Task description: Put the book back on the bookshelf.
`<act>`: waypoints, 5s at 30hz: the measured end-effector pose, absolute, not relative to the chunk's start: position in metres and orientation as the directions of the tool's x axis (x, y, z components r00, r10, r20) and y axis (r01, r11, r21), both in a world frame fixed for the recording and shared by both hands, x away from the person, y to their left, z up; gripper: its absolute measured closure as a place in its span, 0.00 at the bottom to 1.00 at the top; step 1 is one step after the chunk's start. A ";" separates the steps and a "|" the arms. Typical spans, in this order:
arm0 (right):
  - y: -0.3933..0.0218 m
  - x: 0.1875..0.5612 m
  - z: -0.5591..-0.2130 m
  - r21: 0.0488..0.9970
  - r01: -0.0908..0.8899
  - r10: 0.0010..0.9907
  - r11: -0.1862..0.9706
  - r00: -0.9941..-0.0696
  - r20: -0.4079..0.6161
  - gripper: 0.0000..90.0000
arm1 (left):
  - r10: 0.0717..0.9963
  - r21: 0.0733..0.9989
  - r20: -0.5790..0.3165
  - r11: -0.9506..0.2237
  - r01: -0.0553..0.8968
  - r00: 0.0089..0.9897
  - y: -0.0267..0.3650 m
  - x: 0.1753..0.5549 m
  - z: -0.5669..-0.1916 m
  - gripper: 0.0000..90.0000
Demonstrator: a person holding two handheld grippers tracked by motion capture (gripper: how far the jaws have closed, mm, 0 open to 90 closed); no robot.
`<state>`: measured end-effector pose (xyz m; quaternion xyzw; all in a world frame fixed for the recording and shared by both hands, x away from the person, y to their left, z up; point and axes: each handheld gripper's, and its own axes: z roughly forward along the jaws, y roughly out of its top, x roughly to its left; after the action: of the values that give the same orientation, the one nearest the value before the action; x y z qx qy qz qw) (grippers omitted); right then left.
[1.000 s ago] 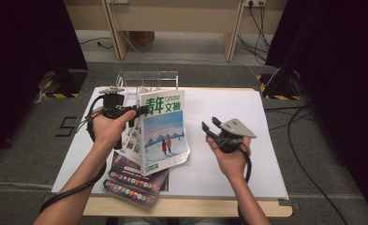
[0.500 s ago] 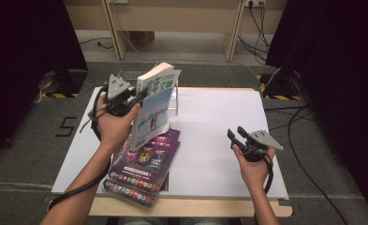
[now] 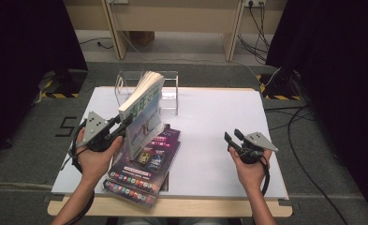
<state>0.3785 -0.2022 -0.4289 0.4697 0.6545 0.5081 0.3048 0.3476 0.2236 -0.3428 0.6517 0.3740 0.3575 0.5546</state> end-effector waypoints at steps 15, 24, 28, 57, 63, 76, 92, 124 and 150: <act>-0.209 0.380 -0.436 0.944 0.329 0.924 0.024 -0.367 0.105 0.61 | 0.887 0.998 0.022 -0.048 0.045 0.462 0.221 0.336 -0.355 0.79; -0.209 0.380 -0.437 0.942 0.335 0.925 0.019 -0.364 0.111 0.61 | 0.887 0.999 0.015 -0.035 0.035 0.462 0.221 0.334 -0.358 0.78; -0.209 0.380 -0.439 0.940 0.340 0.924 0.022 -0.366 0.111 0.60 | 0.893 0.998 0.039 -0.059 0.031 0.449 0.222 0.334 -0.357 0.80; -0.212 0.382 -0.445 0.923 0.384 0.922 0.018 -0.363 0.132 0.59 | 0.912 0.996 -0.008 -0.032 0.089 0.411 0.217 0.364 -0.368 0.77; -0.212 0.382 -0.446 0.921 0.390 0.923 0.021 -0.362 0.133 0.59 | 0.912 0.995 -0.007 -0.037 0.098 0.410 0.215 0.365 -0.365 0.81; -0.219 0.382 -0.448 0.923 0.385 0.929 0.010 -0.346 0.134 0.59 | 0.897 0.990 -0.054 -0.009 0.140 0.438 0.212 0.386 -0.342 0.82; -0.226 0.382 -0.450 0.923 0.385 0.931 -0.014 -0.331 0.152 0.59 | 0.909 0.988 -0.040 -0.025 0.150 0.415 0.187 0.428 -0.305 0.82; -0.230 0.383 -0.453 0.923 0.384 0.932 -0.027 -0.325 0.162 0.59 | 0.928 0.983 -0.066 -0.003 0.183 0.366 0.150 0.505 -0.283 0.82; -0.229 0.384 -0.457 0.919 0.394 0.932 -0.014 -0.328 0.155 0.59 | 0.940 0.978 -0.099 0.031 0.208 0.328 0.137 0.546 -0.304 0.82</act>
<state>0.3843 -0.2286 -0.4568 0.5123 0.6473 0.4947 0.2717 0.5457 0.1367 -0.3037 0.6088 0.4713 0.3376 0.5415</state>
